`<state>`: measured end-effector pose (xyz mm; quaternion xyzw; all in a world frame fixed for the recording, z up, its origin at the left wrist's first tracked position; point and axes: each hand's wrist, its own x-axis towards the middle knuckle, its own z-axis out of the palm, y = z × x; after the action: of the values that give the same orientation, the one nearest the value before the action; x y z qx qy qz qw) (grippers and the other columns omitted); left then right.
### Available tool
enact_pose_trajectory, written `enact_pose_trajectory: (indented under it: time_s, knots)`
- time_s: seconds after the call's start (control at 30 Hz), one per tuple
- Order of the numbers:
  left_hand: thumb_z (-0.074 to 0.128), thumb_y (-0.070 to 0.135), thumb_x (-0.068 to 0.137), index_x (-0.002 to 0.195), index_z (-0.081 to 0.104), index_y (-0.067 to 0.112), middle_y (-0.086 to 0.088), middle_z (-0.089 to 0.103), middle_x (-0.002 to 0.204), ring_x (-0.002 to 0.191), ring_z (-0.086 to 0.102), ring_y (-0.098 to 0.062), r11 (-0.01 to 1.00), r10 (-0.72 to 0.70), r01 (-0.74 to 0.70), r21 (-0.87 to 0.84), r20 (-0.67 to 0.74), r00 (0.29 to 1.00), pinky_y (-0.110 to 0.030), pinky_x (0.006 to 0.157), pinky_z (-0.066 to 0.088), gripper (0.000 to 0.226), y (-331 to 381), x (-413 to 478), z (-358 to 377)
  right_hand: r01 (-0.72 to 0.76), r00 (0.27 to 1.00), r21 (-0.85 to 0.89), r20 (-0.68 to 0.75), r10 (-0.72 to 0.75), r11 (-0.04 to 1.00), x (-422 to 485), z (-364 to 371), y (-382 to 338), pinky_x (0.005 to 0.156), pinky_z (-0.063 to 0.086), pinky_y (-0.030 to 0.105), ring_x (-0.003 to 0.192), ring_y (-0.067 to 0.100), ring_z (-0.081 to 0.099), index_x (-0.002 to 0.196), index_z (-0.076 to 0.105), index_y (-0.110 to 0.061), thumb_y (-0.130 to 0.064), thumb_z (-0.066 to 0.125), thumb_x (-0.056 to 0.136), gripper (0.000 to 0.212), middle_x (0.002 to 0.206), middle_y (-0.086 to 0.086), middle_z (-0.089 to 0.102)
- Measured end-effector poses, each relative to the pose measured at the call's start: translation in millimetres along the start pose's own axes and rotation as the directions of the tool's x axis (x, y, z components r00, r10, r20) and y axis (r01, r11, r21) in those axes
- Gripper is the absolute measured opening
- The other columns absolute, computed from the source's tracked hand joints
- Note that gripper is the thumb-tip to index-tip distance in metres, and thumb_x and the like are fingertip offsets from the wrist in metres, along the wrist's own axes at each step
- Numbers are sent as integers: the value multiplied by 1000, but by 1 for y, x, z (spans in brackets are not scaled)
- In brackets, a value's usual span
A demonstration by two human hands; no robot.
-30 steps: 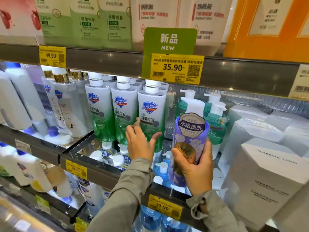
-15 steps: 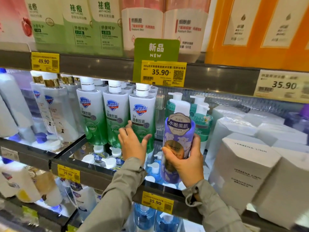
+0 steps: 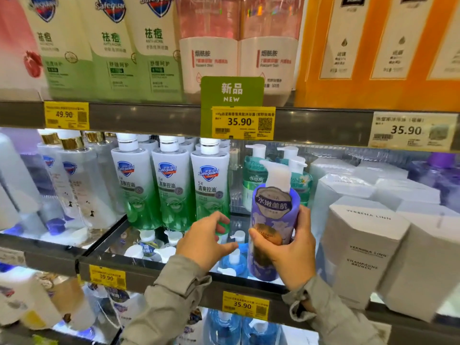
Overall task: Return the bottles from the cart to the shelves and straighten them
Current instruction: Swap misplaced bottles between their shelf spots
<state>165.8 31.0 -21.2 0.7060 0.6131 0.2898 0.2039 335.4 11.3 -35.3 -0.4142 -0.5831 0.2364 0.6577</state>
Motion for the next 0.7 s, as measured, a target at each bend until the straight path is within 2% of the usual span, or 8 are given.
enact_pose_trajectory:
  time_s: [0.07,0.17,0.23,0.3,0.37,0.5,0.6,0.7]
  knots:
    - [79,33,74,106,53,31,13,56,95,83,58,-9,999,41,-40,-31,26,999,-32,80,52,41,6,-3,-7,14,999,29,-30,-13,999,-10,-1,-8,71,50,12,82,-2,65,103,48,-27,-26,88,52,65,93,-22,66]
    - [79,31,73,102,52,35,16,55,93,81,58,-8,992,124,-124,-14,71,990,-29,78,52,40,15,-6,-14,18,1000,61,-5,-17,998,-21,-5,-19,71,50,11,82,-2,66,105,49,-25,-12,85,55,63,93,-21,67]
    - [78,30,73,92,46,43,15,56,95,84,61,-11,982,159,-172,78,155,975,-34,80,52,40,21,-8,-15,31,999,29,-30,-30,999,-26,-8,-28,70,50,12,84,1,66,105,51,-32,-19,89,51,67,94,-17,68]
    - [78,29,73,84,42,43,12,57,99,87,62,-12,967,152,-198,161,259,954,-33,80,52,40,26,-10,-12,43,998,16,-53,-42,999,-28,-15,-37,72,49,12,86,5,67,102,52,-41,-29,89,49,66,96,-11,69]
    - [78,30,73,92,45,40,10,58,104,88,62,-12,957,145,-215,193,322,935,-30,79,51,39,35,-12,-4,49,997,37,-64,-46,998,-29,-25,-44,73,49,11,87,5,67,103,53,-45,-31,87,49,65,97,-10,69]
    - [77,28,73,116,53,30,8,60,107,87,61,-12,962,109,-183,203,329,938,-26,80,50,50,49,-16,10,65,997,104,-54,-59,993,-29,-50,-62,73,49,11,82,-3,65,97,53,-56,-32,85,47,64,94,-22,68]
    - [76,28,74,116,50,33,9,58,105,84,60,-11,952,89,-182,248,343,935,-28,82,50,50,65,-24,15,45,999,153,-37,-40,987,-30,-77,-69,77,53,24,84,2,66,97,54,-62,-35,84,45,66,94,-20,69]
    - [75,28,76,106,44,40,14,54,102,84,61,-7,946,74,-175,273,344,936,-27,83,50,45,89,-45,22,28,1000,196,-4,-28,980,-37,-113,-74,77,53,22,85,2,67,100,56,-57,-34,83,45,65,94,-20,70]
